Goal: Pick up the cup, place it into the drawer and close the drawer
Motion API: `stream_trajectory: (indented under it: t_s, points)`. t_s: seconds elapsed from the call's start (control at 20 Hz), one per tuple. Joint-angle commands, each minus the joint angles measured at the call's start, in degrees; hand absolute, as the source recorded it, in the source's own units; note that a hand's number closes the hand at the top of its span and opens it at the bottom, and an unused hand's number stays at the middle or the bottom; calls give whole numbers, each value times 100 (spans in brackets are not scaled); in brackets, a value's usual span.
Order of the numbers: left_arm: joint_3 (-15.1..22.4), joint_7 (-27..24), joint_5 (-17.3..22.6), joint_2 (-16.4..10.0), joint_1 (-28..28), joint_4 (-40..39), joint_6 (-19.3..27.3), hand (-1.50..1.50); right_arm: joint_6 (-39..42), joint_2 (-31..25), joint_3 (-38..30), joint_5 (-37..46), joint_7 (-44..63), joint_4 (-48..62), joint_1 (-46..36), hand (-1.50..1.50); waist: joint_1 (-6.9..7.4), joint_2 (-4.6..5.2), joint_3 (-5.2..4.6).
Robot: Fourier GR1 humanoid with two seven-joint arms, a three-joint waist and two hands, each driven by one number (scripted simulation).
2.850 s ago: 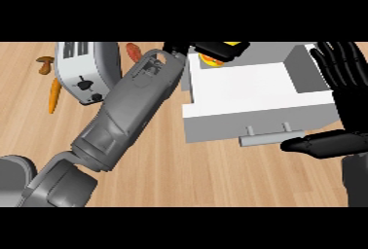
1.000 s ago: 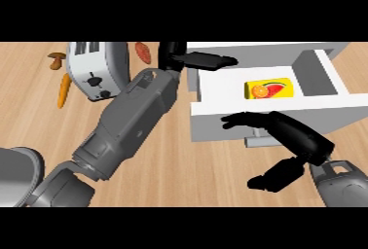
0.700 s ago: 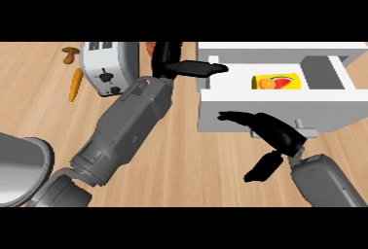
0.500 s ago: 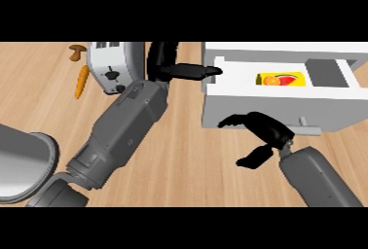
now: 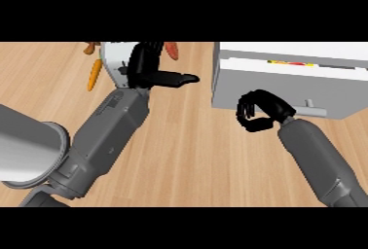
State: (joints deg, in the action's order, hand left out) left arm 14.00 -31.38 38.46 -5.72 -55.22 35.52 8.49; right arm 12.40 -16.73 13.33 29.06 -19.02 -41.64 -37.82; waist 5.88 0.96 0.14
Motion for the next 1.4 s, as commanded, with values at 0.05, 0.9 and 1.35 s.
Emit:
stream_trajectory:
  t_s: [0.05, 0.9, 1.35]
  points:
    - [-68, 329, 136, -346, 115, 441, -288, -150, -356, -103, -701, -258, -321, 981, -836, 150, 238, 38, 18]
    - [93, 332, 112, -632, 779, 775, -872, -150, 267, -993, -1470, -901, -95, 1143, -1677, 150, 586, 172, 2]
    - [116, 373, 134, -691, 925, 877, -1014, -150, 622, -1121, -1570, -1153, -28, 821, -1504, 150, 679, 194, 2]
